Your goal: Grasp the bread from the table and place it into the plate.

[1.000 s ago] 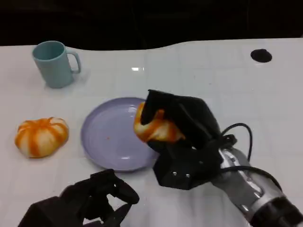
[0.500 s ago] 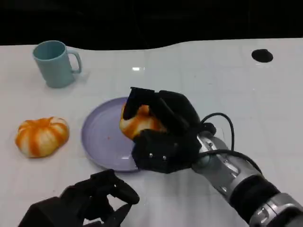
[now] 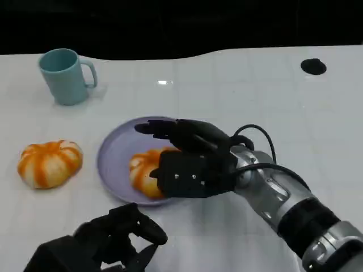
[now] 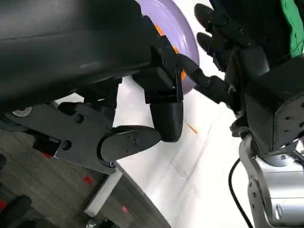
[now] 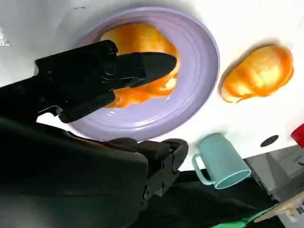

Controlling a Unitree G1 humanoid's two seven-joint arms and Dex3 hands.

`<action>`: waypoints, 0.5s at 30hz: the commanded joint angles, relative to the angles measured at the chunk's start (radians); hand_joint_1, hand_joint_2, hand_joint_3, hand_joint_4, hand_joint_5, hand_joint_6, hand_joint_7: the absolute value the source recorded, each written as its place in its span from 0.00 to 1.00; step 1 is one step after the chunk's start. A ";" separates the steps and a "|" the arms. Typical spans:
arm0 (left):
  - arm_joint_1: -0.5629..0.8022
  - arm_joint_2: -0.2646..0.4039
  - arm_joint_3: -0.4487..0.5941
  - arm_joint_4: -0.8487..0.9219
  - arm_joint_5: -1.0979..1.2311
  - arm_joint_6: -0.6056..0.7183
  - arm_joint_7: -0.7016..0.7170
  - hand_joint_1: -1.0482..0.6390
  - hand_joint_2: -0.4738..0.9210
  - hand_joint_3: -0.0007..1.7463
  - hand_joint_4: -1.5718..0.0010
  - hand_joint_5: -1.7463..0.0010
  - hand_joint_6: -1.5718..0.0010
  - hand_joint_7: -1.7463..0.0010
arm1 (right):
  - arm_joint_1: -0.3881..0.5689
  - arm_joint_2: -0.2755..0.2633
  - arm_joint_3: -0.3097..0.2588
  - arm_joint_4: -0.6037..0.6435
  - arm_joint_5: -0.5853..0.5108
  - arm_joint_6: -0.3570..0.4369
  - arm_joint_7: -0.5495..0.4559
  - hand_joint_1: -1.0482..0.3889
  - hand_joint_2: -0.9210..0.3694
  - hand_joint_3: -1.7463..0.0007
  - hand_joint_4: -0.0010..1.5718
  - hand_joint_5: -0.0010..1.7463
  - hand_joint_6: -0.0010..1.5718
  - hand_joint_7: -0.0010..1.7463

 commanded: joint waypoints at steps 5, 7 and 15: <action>0.000 0.002 -0.007 0.009 0.009 -0.016 0.014 0.48 0.90 0.40 0.60 0.00 0.60 0.25 | 0.068 -0.069 0.018 -0.162 -0.007 0.034 0.066 0.24 0.00 0.84 0.01 0.06 0.08 0.00; -0.001 0.004 -0.009 0.011 0.012 -0.021 0.014 0.48 0.90 0.40 0.60 0.00 0.61 0.25 | 0.103 -0.102 0.013 -0.236 -0.003 0.033 0.089 0.24 0.00 0.84 0.02 0.07 0.09 0.00; -0.006 0.003 -0.008 0.017 0.009 -0.020 0.015 0.48 0.90 0.40 0.61 0.00 0.61 0.26 | 0.258 -0.211 -0.025 -0.501 0.024 0.027 0.128 0.27 0.00 0.87 0.07 0.11 0.13 0.02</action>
